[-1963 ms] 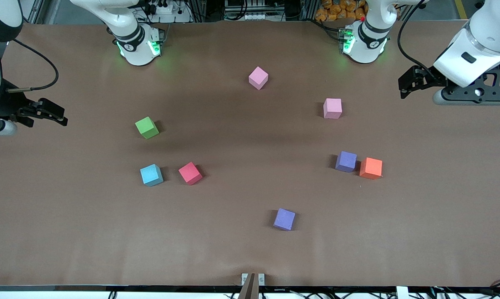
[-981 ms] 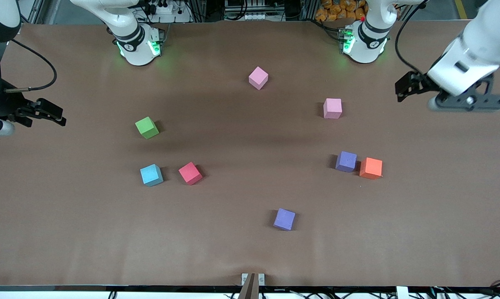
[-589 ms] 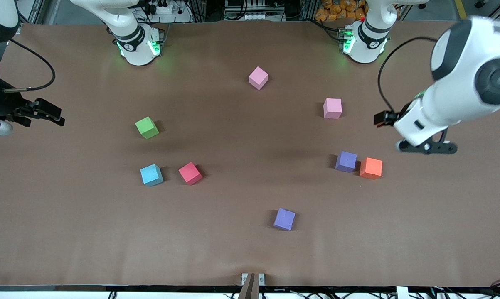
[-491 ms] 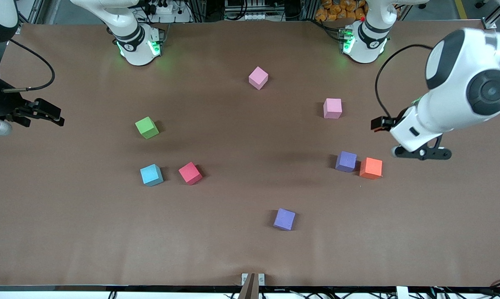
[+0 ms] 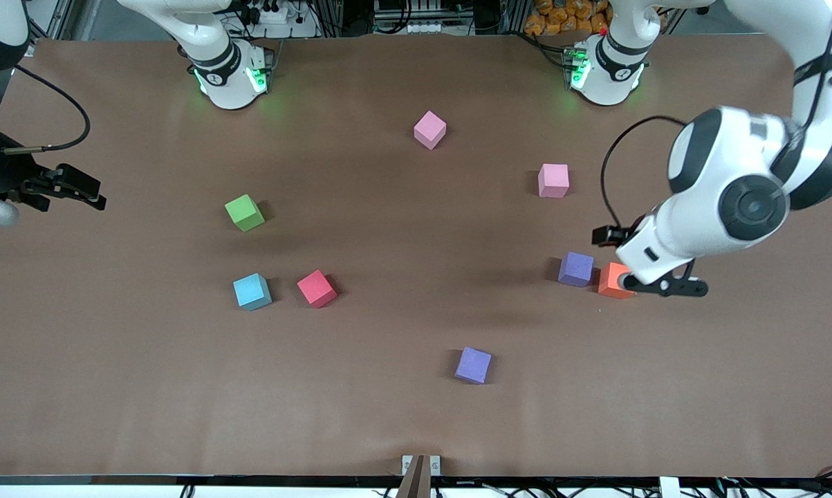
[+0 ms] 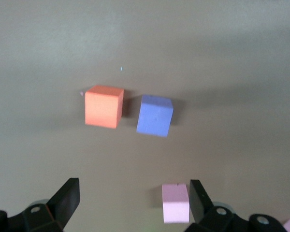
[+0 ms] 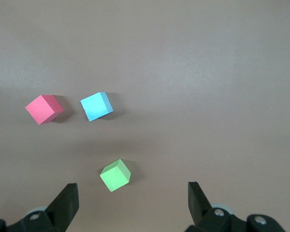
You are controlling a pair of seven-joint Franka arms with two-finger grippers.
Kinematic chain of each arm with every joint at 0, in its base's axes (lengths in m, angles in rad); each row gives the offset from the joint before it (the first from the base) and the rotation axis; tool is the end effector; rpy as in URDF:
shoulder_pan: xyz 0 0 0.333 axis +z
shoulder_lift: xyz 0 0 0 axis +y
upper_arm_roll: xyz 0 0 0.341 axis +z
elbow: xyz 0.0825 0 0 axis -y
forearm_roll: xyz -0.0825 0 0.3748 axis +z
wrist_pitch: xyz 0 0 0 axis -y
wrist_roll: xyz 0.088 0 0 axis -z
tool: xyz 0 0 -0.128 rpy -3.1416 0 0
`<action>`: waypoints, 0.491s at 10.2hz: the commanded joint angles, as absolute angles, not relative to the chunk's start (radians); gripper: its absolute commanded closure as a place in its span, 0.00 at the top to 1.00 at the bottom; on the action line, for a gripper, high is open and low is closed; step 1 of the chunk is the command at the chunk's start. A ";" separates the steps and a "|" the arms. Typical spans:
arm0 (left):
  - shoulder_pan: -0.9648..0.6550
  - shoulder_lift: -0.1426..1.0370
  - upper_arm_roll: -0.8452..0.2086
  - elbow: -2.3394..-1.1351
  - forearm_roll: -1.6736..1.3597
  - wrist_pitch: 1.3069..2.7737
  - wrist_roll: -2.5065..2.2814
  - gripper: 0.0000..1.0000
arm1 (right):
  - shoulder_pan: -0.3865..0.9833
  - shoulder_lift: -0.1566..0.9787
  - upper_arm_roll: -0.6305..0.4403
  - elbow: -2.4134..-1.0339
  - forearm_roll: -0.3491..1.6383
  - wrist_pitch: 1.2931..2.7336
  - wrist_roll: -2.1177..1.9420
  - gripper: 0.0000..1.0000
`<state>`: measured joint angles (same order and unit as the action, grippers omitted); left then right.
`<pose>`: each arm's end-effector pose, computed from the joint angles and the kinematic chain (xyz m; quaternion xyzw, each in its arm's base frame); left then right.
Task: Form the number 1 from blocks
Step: 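Move the left gripper down over the purple cube beside the orange cube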
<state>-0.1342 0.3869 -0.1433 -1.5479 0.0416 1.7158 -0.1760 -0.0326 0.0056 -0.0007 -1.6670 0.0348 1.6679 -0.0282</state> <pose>0.6222 -0.1605 0.4193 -0.9928 0.0533 0.1061 0.0171 0.5529 -0.0143 0.5892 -0.9998 0.0043 0.0018 0.0174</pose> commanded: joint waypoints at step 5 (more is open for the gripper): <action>-0.137 0.540 -0.144 -1.532 0.113 1.885 -0.164 1.00 | -0.063 -0.008 0.029 -1.652 0.003 1.660 -0.041 1.00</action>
<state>-0.1341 0.4960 -0.1425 -1.5474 0.0827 1.8558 -0.1760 -0.0345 0.0045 0.0052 -1.6574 0.0164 1.6693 -0.0289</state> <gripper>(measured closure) 0.000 0.000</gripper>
